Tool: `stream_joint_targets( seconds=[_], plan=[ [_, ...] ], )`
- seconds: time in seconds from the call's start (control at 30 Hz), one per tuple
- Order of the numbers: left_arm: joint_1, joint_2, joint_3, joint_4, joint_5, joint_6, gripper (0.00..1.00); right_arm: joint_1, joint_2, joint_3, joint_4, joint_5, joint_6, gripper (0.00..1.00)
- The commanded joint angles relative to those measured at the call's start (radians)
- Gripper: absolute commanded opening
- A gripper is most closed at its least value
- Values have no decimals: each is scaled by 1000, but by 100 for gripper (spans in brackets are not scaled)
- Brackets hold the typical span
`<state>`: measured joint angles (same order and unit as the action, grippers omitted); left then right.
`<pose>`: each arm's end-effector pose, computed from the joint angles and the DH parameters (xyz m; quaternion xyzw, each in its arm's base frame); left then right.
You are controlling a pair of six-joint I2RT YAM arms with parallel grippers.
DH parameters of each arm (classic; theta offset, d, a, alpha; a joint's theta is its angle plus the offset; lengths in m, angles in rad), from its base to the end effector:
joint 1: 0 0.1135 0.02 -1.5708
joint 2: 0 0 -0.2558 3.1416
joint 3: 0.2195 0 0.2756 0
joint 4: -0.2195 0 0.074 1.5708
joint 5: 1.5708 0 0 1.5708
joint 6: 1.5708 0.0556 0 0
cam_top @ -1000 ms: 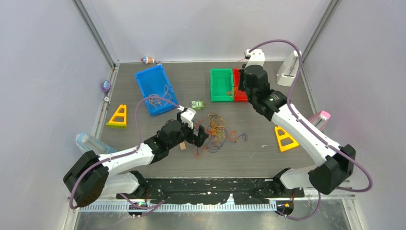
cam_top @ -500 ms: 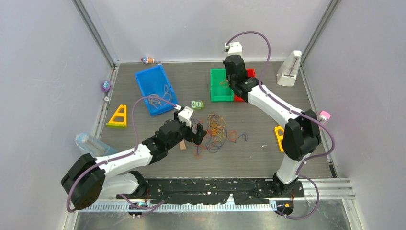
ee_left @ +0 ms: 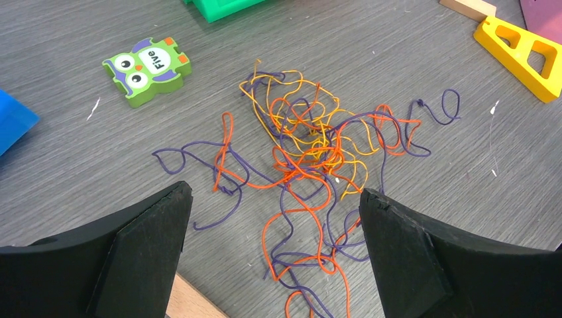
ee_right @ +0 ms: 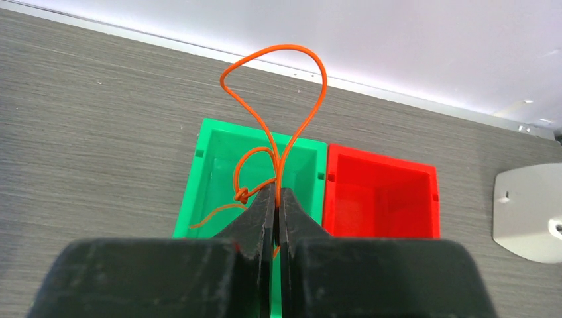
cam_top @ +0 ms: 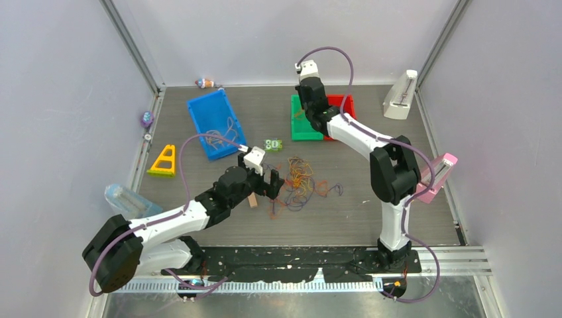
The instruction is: Untangle the cables
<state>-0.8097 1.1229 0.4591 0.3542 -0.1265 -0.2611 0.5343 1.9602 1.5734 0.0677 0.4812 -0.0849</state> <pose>0.1989 -0.1987 0.1863 0.1825 0.7860 -0.2563 0.5322 0.4485 0.2355 0.2656 -0.1069 0.7922 -0.0615 0.5976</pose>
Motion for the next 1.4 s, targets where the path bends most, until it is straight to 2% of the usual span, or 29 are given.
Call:
stream_joint_targets(
  seconds=[0.0,0.33,0.6,0.87,1.2,1.27,1.37],
  plan=[
    [-3,-19,-2,39,-22,-10,98,-9,67,98,11,-24,-12,5],
    [-3,-19,1,32,-23,-6,98,-19,158,185,-60,-52,12,5],
    [-3,-27,4,20,-33,-2,98,-37,190,219,-177,-2,42,5],
    [-3,-27,5,19,-22,0,98,-41,205,202,-338,-52,78,5],
    [-3,-26,5,17,-17,7,98,-54,399,425,-621,-119,121,6],
    [-3,-26,5,17,-18,7,97,-63,401,435,-645,-127,138,11],
    [-3,-33,5,13,-29,2,97,-74,374,394,-629,-151,152,29]
  ],
)
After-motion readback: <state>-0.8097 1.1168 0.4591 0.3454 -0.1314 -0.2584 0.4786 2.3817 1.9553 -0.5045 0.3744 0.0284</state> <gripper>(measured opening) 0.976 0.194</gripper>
